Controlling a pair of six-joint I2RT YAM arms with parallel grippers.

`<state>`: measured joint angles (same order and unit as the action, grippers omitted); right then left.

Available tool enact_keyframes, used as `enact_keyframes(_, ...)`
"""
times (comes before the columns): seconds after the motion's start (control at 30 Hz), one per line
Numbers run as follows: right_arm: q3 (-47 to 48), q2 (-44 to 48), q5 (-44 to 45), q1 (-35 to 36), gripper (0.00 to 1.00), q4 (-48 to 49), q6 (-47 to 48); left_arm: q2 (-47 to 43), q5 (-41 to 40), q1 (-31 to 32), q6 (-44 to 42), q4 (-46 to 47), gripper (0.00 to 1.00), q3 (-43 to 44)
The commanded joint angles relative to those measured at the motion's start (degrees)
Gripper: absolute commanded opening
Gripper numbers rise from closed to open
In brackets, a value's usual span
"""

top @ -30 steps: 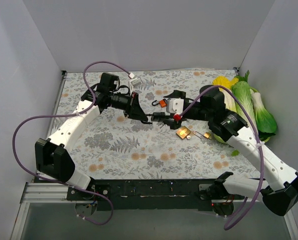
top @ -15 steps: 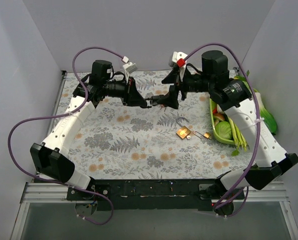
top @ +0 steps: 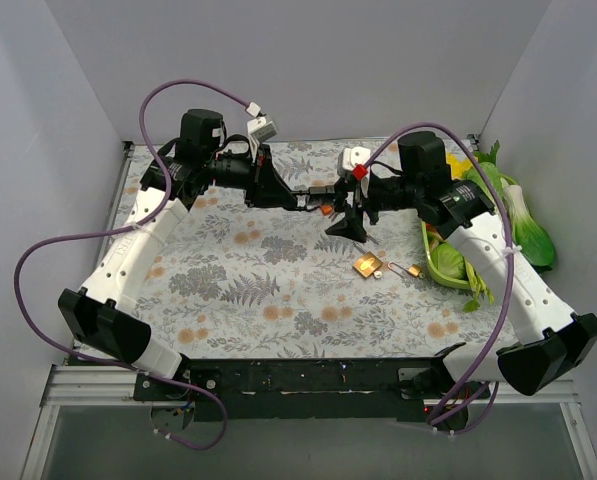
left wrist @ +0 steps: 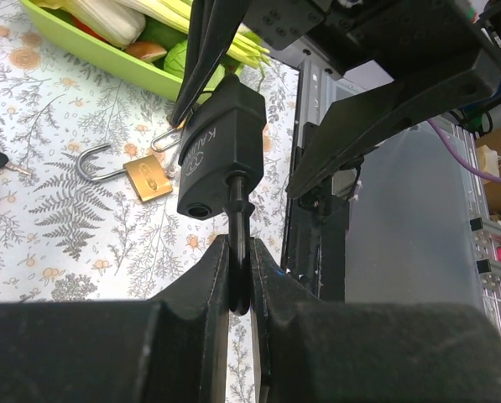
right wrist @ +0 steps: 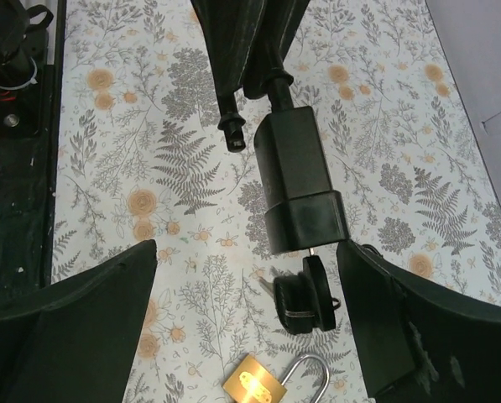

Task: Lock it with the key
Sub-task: Pick up the lock from the center of the board.

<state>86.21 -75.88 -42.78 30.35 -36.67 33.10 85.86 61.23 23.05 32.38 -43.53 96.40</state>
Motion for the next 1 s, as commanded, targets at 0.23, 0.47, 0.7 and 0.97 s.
enact_keyframes(0.23,-5.88,2.75,-8.54,-0.20,0.86,14.51,-1.81,-2.10,4.60,3.06,-3.90,-0.77,0.00,4.94)
enact_keyframes(0.47,-5.79,1.96,-11.35,-0.11,0.59,14.43,-4.01,-3.16,3.98,3.14,-4.26,-0.51,0.00,4.33)
enact_keyframes(0.7,-5.62,1.70,-11.44,-0.11,0.60,11.71,-3.48,-4.65,3.37,3.06,-3.03,2.39,0.00,2.56)
enact_keyframes(0.97,-3.86,0.29,-11.35,-0.11,0.44,11.00,-3.31,-4.74,3.37,3.06,-2.85,2.40,0.00,2.39)
